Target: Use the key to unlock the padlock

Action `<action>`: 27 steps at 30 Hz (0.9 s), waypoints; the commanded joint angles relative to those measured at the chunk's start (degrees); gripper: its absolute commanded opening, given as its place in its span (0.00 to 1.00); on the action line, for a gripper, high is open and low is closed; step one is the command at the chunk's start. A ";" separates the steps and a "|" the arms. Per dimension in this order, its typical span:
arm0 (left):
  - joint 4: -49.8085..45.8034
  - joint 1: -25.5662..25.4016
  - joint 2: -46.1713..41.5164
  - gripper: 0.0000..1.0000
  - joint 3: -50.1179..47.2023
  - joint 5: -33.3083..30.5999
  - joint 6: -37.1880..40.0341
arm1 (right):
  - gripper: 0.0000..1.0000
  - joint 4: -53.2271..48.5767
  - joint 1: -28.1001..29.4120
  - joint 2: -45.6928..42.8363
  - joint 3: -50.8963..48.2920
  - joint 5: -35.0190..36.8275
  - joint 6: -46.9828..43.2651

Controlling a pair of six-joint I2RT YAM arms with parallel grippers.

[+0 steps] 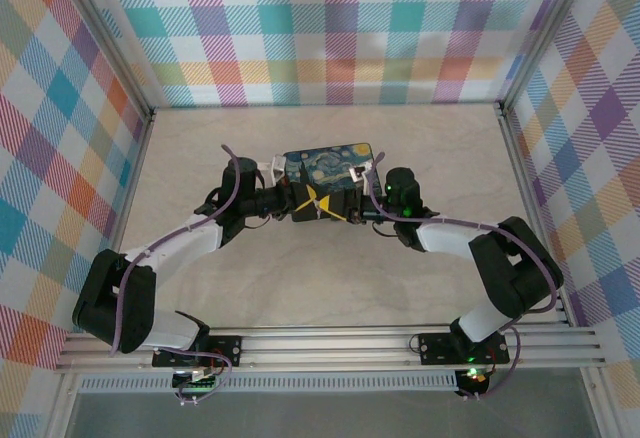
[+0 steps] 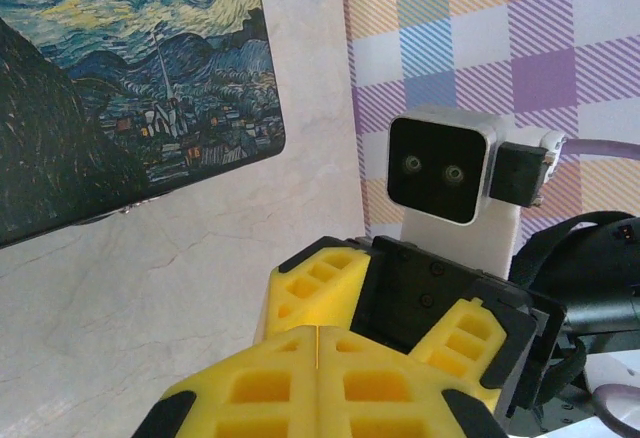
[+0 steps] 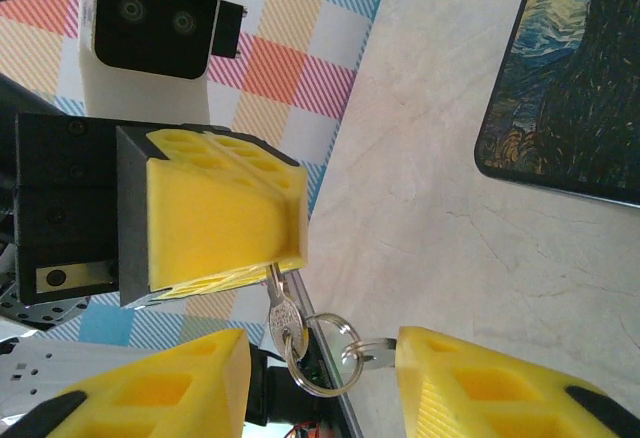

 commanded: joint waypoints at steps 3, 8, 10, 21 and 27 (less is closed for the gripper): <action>4.78 0.63 -1.47 0.00 -1.36 1.05 -2.22 | 0.36 5.73 0.45 -0.35 -0.81 -0.30 1.59; 5.16 0.63 -2.09 0.00 -1.84 1.14 -2.72 | 0.35 6.21 1.33 -1.20 -0.75 -1.38 1.88; 5.51 0.63 -2.57 0.00 -2.10 1.15 -2.91 | 0.35 5.12 1.92 -1.74 -0.48 -0.99 1.03; 5.49 0.63 -3.43 0.00 -2.09 1.75 -3.48 | 0.25 4.39 3.52 -2.36 0.49 -0.68 0.73; 5.21 0.63 -3.74 0.00 -2.32 2.01 -3.38 | 0.24 4.07 3.54 -3.59 -0.99 -0.05 0.25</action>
